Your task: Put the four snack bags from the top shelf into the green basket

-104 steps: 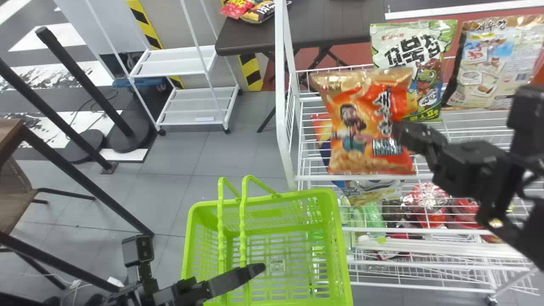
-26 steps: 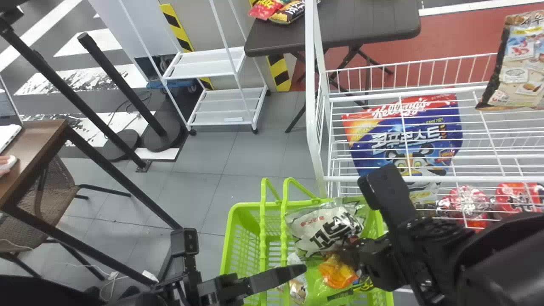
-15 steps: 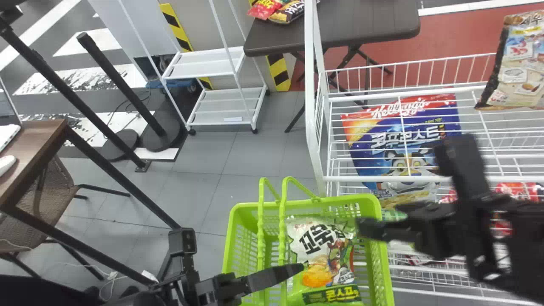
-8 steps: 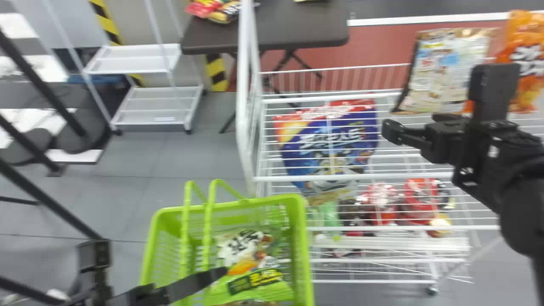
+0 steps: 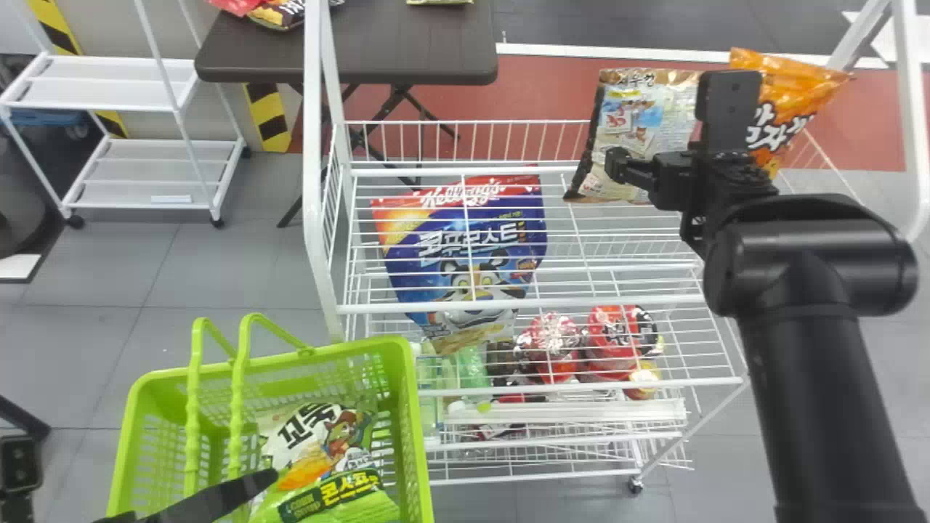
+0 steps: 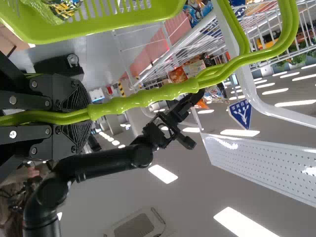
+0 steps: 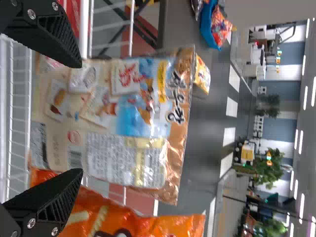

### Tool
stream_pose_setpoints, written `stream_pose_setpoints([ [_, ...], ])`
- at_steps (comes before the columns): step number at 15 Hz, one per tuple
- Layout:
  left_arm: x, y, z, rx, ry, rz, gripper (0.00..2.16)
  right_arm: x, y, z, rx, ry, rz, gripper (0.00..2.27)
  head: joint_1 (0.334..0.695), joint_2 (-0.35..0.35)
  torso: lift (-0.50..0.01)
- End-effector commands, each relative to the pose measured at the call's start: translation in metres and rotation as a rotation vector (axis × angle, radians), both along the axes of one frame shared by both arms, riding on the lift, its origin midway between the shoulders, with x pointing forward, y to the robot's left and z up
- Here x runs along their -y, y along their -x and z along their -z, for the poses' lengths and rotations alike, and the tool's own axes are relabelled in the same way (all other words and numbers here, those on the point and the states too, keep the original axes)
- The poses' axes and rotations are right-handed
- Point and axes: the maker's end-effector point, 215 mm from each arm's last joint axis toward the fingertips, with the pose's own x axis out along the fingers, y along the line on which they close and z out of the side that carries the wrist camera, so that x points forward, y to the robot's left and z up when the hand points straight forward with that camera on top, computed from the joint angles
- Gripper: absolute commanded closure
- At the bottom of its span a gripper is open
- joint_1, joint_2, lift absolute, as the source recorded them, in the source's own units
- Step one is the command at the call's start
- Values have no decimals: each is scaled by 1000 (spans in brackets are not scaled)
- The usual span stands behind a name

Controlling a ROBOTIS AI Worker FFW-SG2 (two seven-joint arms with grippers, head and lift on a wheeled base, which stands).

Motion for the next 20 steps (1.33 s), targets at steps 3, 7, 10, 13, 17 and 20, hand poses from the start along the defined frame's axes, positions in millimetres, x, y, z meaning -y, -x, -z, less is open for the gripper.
stream_pose_setpoints([
  [3,-2,1,-2,4,7,0,2145,-2,-26,20,-1,23,-18,235,695,-73,0],
  [7,-5,1,0,-1,6,-9,2145,-9,-18,40,-49,5,-54,1801,695,-60,0],
  [10,-5,1,0,-1,7,-10,2145,-10,-9,30,-13,4,-52,2186,695,-56,0],
  [13,-5,1,0,-1,7,-10,2145,-15,5,11,37,-17,-61,2250,695,-54,0],
  [17,-5,1,0,-1,7,-10,2145,-48,55,-31,96,-81,-118,2250,695,-40,0],
  [20,-4,1,-1,0,7,-8,2145,-113,130,-38,12,-167,-249,2250,695,-6,0],
])
